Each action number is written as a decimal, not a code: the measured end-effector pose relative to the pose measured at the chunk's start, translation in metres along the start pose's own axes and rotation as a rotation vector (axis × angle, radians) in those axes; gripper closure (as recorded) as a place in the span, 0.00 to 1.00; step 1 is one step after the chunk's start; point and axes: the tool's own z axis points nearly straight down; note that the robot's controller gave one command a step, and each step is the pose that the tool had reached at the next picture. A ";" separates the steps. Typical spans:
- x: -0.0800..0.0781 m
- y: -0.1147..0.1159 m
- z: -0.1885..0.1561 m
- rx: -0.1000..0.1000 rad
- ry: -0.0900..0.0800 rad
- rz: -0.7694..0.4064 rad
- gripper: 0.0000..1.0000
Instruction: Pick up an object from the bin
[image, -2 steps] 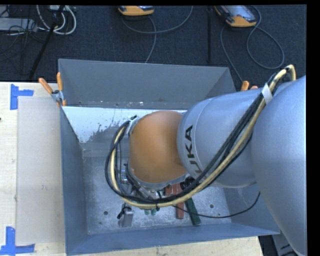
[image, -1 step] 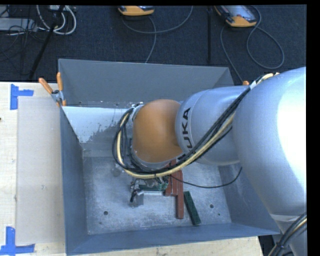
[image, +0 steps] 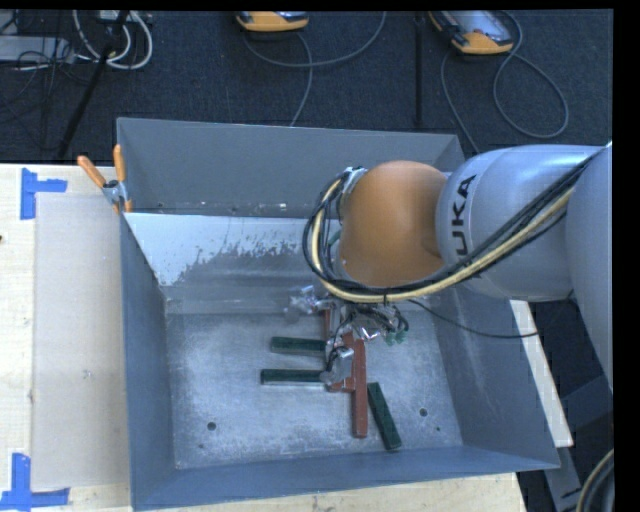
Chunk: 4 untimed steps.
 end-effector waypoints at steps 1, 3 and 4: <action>-0.012 -0.015 0.060 -0.007 0.010 -0.019 0.00; 0.029 -0.009 -0.002 -0.005 0.004 -0.284 1.00; -0.010 -0.002 -0.103 -0.002 -0.008 -0.369 1.00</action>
Offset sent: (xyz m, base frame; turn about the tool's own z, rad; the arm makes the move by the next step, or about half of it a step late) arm 0.0177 -0.0095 -0.0570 -0.0218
